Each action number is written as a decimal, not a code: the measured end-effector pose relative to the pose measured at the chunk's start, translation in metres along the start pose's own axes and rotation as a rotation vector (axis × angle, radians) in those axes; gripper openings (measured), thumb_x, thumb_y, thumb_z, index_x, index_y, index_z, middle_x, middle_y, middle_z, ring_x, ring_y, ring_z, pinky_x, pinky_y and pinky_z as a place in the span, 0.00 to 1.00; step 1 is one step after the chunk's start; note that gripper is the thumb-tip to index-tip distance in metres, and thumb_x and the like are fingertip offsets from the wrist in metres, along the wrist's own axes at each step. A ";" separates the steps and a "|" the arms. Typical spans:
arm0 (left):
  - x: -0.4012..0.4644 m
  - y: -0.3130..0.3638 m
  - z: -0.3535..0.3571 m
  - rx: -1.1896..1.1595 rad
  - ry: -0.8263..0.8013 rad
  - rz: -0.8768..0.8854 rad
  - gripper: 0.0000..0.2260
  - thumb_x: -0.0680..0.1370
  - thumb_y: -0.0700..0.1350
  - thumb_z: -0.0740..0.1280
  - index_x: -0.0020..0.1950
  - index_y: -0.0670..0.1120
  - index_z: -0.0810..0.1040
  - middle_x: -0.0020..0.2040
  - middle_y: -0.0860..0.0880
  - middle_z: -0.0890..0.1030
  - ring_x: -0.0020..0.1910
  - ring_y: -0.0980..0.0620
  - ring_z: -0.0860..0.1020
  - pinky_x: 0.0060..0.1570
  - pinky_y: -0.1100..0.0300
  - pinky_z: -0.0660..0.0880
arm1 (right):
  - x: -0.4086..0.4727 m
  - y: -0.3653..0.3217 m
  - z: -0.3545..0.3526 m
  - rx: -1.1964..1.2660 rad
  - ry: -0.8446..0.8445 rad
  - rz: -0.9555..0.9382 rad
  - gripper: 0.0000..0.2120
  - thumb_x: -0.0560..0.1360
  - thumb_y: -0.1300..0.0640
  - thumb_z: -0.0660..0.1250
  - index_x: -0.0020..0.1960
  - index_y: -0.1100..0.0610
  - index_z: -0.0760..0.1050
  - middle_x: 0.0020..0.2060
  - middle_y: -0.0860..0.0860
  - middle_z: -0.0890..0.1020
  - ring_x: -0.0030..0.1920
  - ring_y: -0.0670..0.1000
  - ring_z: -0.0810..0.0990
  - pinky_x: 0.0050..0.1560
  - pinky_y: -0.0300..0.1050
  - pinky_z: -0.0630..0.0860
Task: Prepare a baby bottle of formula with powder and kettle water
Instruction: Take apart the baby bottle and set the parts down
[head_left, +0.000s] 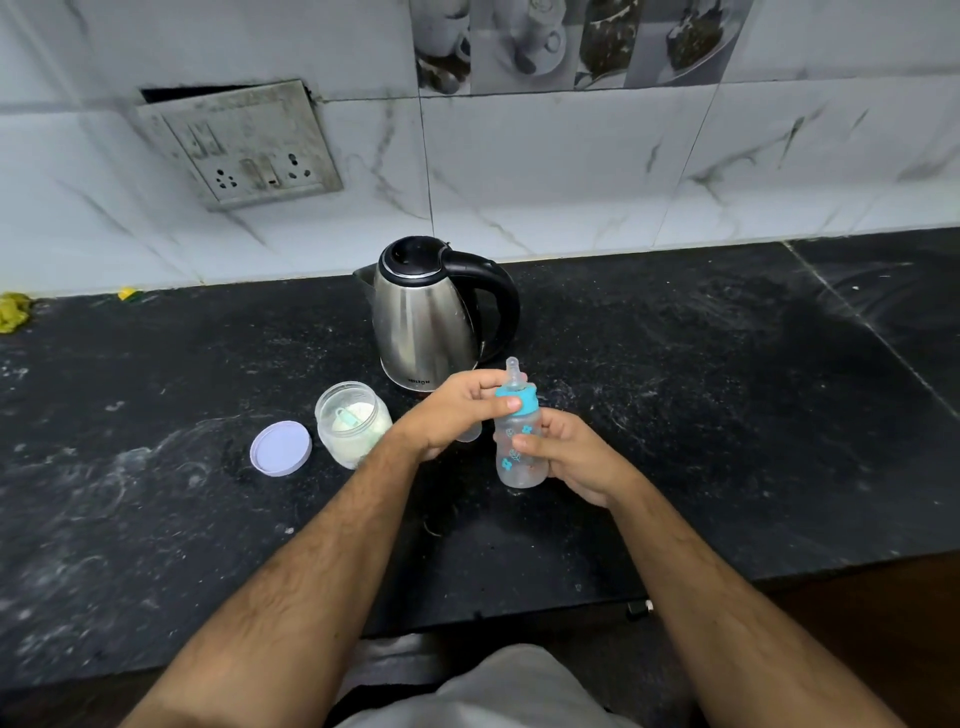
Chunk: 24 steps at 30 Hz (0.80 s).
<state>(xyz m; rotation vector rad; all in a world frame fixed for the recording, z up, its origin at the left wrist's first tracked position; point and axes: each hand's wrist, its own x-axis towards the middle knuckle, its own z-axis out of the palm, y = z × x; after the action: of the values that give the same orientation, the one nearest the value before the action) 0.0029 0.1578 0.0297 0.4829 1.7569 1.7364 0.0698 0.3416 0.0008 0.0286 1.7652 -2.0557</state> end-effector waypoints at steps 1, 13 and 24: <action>0.000 0.002 0.000 -0.023 -0.005 -0.010 0.14 0.77 0.42 0.70 0.63 0.48 0.79 0.62 0.42 0.82 0.61 0.46 0.80 0.67 0.53 0.73 | -0.001 -0.002 -0.001 0.017 -0.041 0.006 0.22 0.72 0.54 0.75 0.63 0.61 0.77 0.55 0.58 0.83 0.54 0.55 0.82 0.59 0.56 0.78; -0.001 0.003 0.014 -0.013 0.177 0.047 0.16 0.80 0.41 0.68 0.67 0.43 0.75 0.59 0.43 0.83 0.55 0.51 0.82 0.60 0.57 0.76 | 0.003 -0.003 0.013 -0.122 0.160 -0.134 0.09 0.78 0.60 0.69 0.58 0.56 0.78 0.48 0.50 0.85 0.49 0.48 0.83 0.54 0.46 0.78; 0.006 -0.006 0.040 -0.093 0.455 0.110 0.11 0.79 0.38 0.68 0.62 0.39 0.77 0.53 0.47 0.82 0.48 0.51 0.82 0.49 0.61 0.80 | 0.014 0.003 0.042 -0.611 0.654 -0.199 0.16 0.74 0.57 0.72 0.61 0.55 0.76 0.49 0.49 0.82 0.49 0.48 0.81 0.50 0.43 0.77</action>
<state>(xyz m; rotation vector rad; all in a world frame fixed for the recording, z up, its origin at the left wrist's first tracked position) 0.0251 0.1913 0.0251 0.1503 1.9694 2.1205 0.0687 0.2968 0.0022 0.3930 2.8349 -1.6333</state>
